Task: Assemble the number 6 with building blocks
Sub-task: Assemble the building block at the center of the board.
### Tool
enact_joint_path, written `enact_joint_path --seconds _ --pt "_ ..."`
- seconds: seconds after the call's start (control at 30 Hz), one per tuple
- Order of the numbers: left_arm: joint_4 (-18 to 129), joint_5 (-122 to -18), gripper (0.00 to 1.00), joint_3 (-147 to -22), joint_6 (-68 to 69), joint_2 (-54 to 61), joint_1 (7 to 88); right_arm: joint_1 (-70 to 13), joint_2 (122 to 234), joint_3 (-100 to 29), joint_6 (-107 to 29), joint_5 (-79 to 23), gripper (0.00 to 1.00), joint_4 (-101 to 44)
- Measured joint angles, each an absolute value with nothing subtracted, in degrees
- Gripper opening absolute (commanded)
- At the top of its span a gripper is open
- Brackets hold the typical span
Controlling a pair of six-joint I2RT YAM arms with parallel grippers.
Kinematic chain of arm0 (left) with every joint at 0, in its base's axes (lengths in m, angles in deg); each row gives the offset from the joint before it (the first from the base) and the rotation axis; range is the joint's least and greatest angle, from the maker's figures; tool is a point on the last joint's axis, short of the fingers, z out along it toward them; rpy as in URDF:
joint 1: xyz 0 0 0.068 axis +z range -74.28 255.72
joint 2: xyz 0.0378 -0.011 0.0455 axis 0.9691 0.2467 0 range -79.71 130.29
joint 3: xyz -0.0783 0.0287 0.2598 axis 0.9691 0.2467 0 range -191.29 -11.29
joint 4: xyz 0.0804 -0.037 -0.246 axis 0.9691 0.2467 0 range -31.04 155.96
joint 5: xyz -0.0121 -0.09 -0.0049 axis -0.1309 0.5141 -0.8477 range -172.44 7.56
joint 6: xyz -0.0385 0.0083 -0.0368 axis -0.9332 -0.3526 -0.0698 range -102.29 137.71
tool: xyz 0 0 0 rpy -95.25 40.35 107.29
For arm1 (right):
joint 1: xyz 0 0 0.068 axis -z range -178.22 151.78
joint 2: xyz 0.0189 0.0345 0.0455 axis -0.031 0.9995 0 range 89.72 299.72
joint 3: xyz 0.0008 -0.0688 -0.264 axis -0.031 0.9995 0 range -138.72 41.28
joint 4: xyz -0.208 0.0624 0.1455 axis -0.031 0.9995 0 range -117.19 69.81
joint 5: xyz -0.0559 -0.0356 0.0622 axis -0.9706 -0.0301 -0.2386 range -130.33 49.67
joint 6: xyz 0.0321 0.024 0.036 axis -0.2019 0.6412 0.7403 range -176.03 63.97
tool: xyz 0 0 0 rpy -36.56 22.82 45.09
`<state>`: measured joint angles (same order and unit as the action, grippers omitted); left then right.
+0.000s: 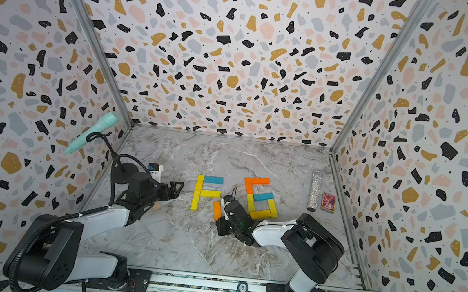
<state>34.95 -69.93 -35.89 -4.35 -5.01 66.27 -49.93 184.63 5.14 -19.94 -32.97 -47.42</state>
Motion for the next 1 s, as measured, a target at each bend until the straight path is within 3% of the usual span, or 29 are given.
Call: enact_joint_path --seconds 1.0 --pt "35.9 -70.5 0.95 -36.5 -3.9 -5.5 66.3 -48.3 187.3 2.9 -21.3 -32.1 0.15 -48.7"
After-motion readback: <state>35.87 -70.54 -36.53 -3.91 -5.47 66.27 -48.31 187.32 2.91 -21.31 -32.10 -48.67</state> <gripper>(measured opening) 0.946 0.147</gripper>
